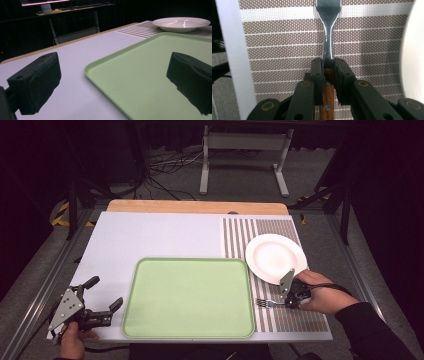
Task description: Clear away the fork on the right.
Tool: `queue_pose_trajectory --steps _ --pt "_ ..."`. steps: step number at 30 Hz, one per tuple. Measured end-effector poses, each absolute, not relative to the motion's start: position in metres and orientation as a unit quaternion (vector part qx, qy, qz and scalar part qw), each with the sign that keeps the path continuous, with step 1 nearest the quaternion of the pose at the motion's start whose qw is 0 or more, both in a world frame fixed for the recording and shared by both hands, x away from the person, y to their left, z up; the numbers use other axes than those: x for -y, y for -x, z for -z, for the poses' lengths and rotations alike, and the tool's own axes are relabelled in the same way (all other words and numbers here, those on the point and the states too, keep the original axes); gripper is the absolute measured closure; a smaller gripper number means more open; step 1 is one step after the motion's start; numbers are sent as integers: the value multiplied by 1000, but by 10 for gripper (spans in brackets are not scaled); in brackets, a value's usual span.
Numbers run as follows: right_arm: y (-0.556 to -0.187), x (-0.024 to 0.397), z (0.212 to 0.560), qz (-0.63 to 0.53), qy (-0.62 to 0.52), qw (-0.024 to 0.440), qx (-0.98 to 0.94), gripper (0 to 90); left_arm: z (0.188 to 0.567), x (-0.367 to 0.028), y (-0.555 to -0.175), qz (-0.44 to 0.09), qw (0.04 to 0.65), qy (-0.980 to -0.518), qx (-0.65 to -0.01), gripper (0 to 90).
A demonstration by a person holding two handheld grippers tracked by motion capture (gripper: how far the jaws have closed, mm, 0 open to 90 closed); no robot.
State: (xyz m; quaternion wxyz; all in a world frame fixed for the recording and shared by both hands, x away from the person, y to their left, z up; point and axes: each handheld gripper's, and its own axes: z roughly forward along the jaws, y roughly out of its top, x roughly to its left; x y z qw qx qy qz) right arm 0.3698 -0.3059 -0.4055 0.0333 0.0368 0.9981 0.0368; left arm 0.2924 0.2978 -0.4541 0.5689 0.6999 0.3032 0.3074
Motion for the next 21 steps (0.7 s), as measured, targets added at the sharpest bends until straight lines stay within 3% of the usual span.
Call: queue_pose_trajectory --steps 21 --pt "-368 299 364 -70 -71 61 -993 786 455 -299 -294 -299 570 -703 -302 1"
